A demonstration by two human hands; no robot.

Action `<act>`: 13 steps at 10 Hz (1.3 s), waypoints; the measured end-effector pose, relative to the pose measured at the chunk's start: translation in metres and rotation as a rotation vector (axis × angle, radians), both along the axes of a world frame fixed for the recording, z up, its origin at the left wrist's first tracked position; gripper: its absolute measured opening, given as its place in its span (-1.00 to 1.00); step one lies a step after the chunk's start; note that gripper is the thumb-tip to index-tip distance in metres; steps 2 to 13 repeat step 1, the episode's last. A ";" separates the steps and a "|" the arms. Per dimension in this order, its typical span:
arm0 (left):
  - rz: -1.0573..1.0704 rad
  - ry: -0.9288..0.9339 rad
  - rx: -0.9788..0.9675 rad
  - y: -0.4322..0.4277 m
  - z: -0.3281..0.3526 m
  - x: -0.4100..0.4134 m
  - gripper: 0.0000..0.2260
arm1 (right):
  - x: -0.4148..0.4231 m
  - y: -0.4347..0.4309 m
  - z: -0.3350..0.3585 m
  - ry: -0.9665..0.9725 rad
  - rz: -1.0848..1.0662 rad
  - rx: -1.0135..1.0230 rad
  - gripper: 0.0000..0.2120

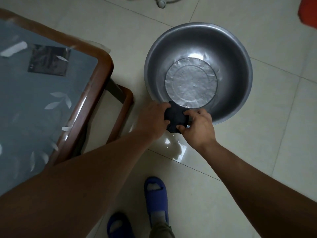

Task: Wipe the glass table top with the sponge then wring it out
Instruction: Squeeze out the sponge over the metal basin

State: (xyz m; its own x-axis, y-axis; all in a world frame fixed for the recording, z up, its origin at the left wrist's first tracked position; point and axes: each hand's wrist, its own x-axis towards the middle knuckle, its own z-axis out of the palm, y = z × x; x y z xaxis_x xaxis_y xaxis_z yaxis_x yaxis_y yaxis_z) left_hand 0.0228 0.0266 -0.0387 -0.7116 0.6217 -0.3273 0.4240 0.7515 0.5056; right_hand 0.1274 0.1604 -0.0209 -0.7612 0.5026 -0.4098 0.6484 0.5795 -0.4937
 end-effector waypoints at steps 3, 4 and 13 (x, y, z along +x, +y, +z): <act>0.017 -0.030 0.051 -0.002 0.013 0.002 -0.42 | 0.004 0.003 0.014 0.044 -0.044 -0.015 -0.49; 0.017 -0.030 0.051 -0.002 0.013 0.002 -0.42 | 0.004 0.003 0.014 0.044 -0.044 -0.015 -0.49; 0.017 -0.030 0.051 -0.002 0.013 0.002 -0.42 | 0.004 0.003 0.014 0.044 -0.044 -0.015 -0.49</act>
